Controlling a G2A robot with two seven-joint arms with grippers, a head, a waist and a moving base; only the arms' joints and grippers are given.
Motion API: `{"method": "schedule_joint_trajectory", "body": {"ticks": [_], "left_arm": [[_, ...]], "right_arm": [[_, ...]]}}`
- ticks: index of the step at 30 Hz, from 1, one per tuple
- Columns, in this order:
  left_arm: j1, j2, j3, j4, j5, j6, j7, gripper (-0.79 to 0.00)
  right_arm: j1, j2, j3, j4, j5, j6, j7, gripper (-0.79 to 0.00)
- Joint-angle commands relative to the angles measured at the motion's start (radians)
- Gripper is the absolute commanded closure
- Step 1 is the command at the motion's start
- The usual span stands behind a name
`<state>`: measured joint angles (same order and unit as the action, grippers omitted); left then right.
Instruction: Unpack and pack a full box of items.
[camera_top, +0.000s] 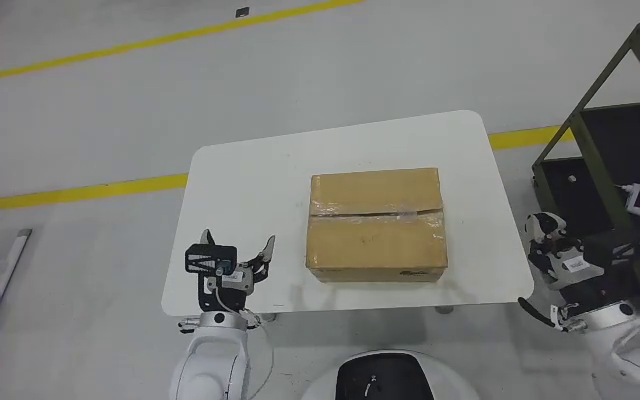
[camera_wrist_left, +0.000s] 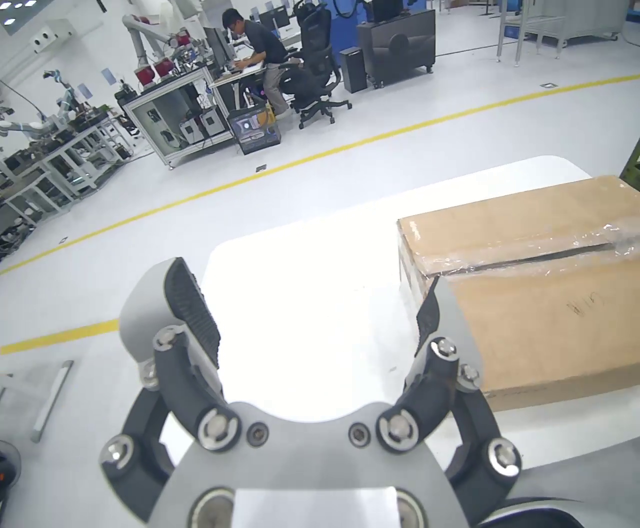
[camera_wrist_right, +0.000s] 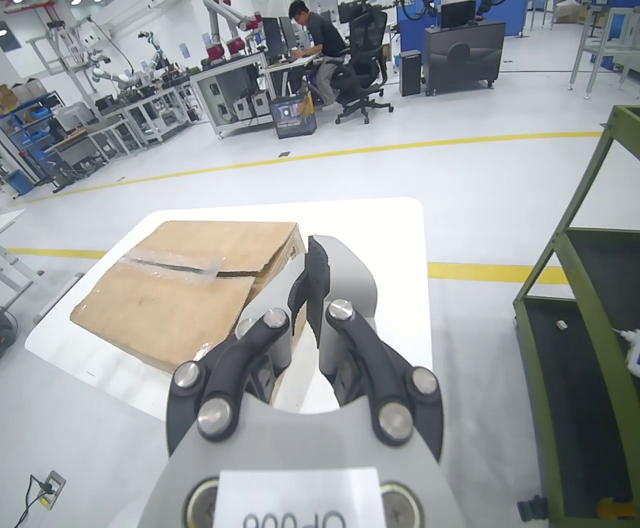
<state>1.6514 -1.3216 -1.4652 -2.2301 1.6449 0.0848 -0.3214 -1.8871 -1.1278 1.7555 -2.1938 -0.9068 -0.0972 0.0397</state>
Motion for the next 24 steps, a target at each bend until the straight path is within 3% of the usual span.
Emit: {"method": "schedule_joint_trajectory", "body": {"ticks": [1,6,8,9,11,16,24], "left_arm": [[0.012,-0.001,0.004,-0.006,0.012,0.017,-0.016,-0.785],[0.020,-0.001,0.010,-0.012,0.030,0.023,-0.032,-0.785],[0.020,-0.001,0.010,-0.012,0.030,0.023,-0.032,-0.785],[0.020,-0.001,0.010,-0.012,0.030,0.023,-0.032,-0.784],[0.020,-0.001,0.010,-0.012,0.030,0.023,-0.032,-0.785],[0.020,-0.001,0.009,-0.012,0.030,0.023,-0.032,-0.785],[0.020,-0.001,0.010,-0.012,0.030,0.023,-0.032,-0.785]], "right_arm": [[0.008,-0.001,-0.002,0.013,0.001,-0.011,-0.002,0.000],[0.025,-0.002,-0.010,0.049,0.007,-0.040,-0.010,0.000],[0.025,-0.002,-0.010,0.049,0.007,-0.040,-0.010,-0.296],[0.026,-0.002,-0.010,0.050,0.007,-0.040,-0.010,-0.002],[0.026,-0.002,-0.010,0.049,0.007,-0.040,-0.010,-0.017],[0.025,-0.002,-0.010,0.049,0.007,-0.040,-0.010,-0.273],[0.025,-0.002,-0.010,0.049,0.007,-0.040,-0.010,-0.290]]}}
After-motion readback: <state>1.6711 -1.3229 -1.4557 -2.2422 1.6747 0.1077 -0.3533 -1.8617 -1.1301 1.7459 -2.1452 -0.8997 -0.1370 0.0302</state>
